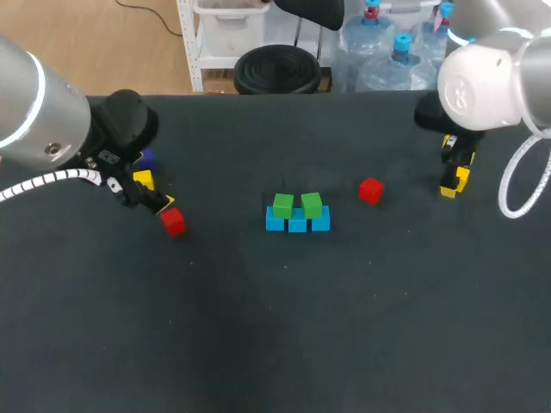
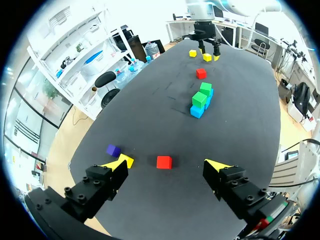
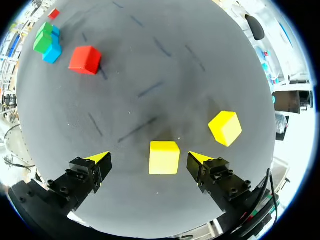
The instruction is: Place the blue cubes, place green cubes on the blue cubes, place the yellow cubes on the green cubes, then place the red cubes on the yellow cubes, and place purple cube on the red cubes.
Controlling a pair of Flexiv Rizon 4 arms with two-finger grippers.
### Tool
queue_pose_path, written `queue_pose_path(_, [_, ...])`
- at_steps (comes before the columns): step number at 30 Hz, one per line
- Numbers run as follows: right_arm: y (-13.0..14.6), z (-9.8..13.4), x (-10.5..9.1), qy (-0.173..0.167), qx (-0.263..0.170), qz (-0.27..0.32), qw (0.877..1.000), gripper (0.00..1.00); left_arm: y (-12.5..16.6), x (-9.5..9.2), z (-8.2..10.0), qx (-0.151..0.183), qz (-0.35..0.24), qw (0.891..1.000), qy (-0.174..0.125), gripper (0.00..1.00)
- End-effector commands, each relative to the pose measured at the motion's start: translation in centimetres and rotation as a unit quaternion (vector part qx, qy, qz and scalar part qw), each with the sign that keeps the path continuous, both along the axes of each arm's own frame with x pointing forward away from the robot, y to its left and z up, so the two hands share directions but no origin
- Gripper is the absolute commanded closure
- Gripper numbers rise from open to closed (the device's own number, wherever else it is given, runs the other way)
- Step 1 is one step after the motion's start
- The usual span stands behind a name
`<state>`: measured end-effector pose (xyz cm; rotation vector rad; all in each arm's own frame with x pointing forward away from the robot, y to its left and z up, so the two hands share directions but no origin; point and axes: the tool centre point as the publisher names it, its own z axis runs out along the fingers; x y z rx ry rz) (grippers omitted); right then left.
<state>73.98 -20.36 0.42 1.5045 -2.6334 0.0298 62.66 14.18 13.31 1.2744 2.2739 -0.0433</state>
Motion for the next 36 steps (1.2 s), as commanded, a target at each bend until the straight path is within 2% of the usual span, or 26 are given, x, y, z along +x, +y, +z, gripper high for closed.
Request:
queue_pose_path(1, [-0.3, -0.4, 0.3, -0.007, 0.003, 0.013, 1.000, 0.00, 0.1, 0.1, 0.0, -0.002, -0.002, 1.000, 0.000, 0.00])
queue_pose_path(15, [-0.7, -1.6, 1.3, -0.046, 0.030, 0.071, 0.996, 0.00, 0.1, 0.1, 0.0, -0.002, -0.002, 1.000, 0.000, 0.00])
queue_pose_path(31, [-1.4, -1.3, 2.1, -0.042, 0.036, 0.067, 0.996, 0.00, 0.1, 0.1, 0.0, -0.002, -0.002, 1.000, 0.000, 0.00])
queue_pose_path(36, [-1.6, -0.4, 2.7, -0.040, 0.032, 0.051, 0.997, 0.00, 0.1, 0.1, 0.0, -0.002, -0.002, 1.000, 0.000, 0.00])
